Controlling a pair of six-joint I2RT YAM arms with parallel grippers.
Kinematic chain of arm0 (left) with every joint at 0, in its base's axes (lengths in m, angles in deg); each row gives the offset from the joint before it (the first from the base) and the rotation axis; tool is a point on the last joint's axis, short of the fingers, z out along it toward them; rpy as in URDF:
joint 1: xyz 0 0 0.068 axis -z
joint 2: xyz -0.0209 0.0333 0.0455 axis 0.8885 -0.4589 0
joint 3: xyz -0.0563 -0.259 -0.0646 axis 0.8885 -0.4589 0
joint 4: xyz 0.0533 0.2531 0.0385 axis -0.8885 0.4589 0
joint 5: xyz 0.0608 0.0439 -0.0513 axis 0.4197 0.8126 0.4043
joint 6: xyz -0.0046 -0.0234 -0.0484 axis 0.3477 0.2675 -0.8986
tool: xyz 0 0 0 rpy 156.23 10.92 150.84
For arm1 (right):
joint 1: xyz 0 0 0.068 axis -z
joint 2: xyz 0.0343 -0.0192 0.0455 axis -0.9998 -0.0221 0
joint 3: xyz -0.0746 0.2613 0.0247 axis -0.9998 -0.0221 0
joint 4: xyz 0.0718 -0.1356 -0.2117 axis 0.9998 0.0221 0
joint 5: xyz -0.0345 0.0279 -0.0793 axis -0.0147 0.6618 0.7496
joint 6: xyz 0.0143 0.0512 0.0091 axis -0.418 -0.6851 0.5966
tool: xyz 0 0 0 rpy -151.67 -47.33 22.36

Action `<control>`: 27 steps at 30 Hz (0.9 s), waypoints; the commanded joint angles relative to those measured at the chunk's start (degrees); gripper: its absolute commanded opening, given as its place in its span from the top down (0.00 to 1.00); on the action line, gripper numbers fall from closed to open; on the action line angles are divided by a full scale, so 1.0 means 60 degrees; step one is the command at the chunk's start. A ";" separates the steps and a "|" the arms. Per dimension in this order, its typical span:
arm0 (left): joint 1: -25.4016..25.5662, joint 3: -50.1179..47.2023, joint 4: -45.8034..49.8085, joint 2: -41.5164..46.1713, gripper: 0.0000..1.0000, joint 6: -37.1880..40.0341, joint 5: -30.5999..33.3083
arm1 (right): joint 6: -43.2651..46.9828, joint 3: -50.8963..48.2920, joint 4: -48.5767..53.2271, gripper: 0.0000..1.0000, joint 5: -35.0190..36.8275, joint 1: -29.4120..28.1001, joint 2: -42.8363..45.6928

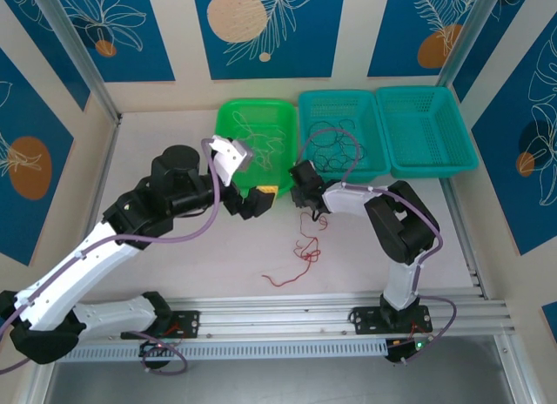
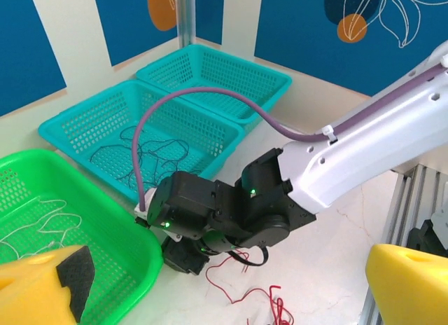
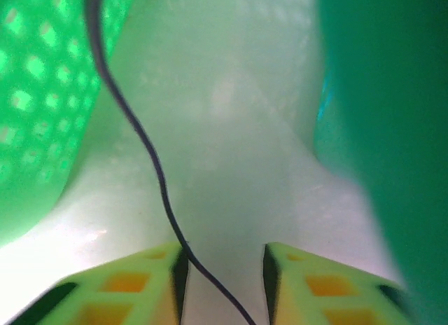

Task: Untangle the cables

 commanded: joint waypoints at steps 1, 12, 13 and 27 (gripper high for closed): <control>0.0057 -0.0299 -0.0489 0.0339 0.00 0.0263 0.0256 | -0.0209 -0.0082 0.0349 0.79 -0.0565 0.0070 -0.0243; 0.0052 -0.0890 -0.0126 0.0731 0.00 0.1483 0.0102 | 0.0132 -0.1323 0.0142 1.00 -0.0703 0.0002 0.1710; 0.0052 -0.1016 -0.0115 0.0820 0.00 0.1614 0.0088 | 0.0166 -0.1463 0.0124 1.00 -0.0717 0.0002 0.2006; 0.0050 -0.2525 -0.1157 0.1398 0.00 0.2322 -0.1055 | -0.0271 -0.0711 0.0548 1.00 -0.2683 0.1720 0.5512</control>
